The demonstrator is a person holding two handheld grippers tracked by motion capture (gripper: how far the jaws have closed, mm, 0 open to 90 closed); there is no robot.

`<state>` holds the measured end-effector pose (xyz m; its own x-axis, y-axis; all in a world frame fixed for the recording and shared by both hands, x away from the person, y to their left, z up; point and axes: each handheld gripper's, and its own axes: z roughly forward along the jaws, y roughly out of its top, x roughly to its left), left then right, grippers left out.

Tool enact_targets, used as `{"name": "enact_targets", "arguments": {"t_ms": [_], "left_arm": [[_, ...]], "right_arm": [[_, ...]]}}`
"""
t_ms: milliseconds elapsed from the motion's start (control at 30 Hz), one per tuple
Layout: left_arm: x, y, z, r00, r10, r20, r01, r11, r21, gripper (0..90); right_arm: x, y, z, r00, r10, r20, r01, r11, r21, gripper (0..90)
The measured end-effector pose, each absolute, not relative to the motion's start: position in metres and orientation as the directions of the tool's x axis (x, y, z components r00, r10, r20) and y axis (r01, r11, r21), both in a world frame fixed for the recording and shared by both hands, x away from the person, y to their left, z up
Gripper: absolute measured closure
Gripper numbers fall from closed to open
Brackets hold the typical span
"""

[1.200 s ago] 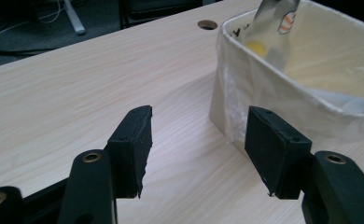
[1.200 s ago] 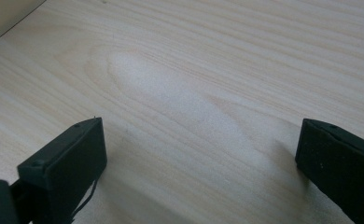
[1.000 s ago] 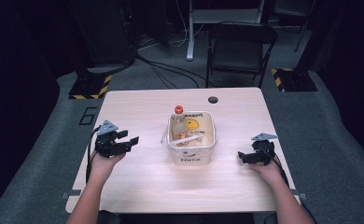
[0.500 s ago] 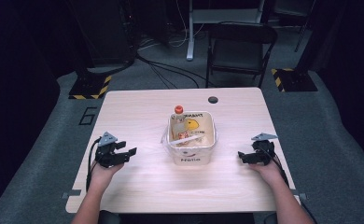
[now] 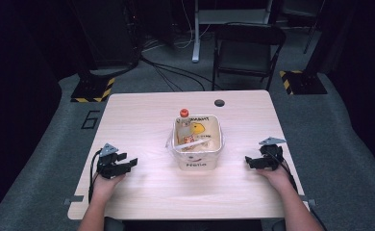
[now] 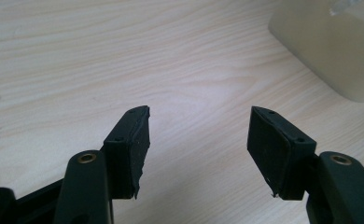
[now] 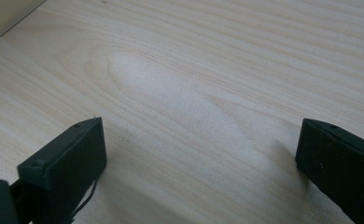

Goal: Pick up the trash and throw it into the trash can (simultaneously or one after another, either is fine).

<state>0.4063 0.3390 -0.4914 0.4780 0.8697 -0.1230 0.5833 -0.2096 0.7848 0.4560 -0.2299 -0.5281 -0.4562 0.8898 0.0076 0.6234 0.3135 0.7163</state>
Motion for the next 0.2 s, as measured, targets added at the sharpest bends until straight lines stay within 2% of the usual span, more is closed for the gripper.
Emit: {"name": "enact_targets", "arguments": {"t_ms": [200], "left_arm": [[0.4066, 0.3458, -0.4977, 0.441, 0.887, -0.136, 0.608, -0.184, 0.772, 37.7]], "right_arm": [[0.4560, -0.2299, -0.5282, -0.456, 0.890, 0.008, 0.623, 0.313, 0.716, 1.0]]}}
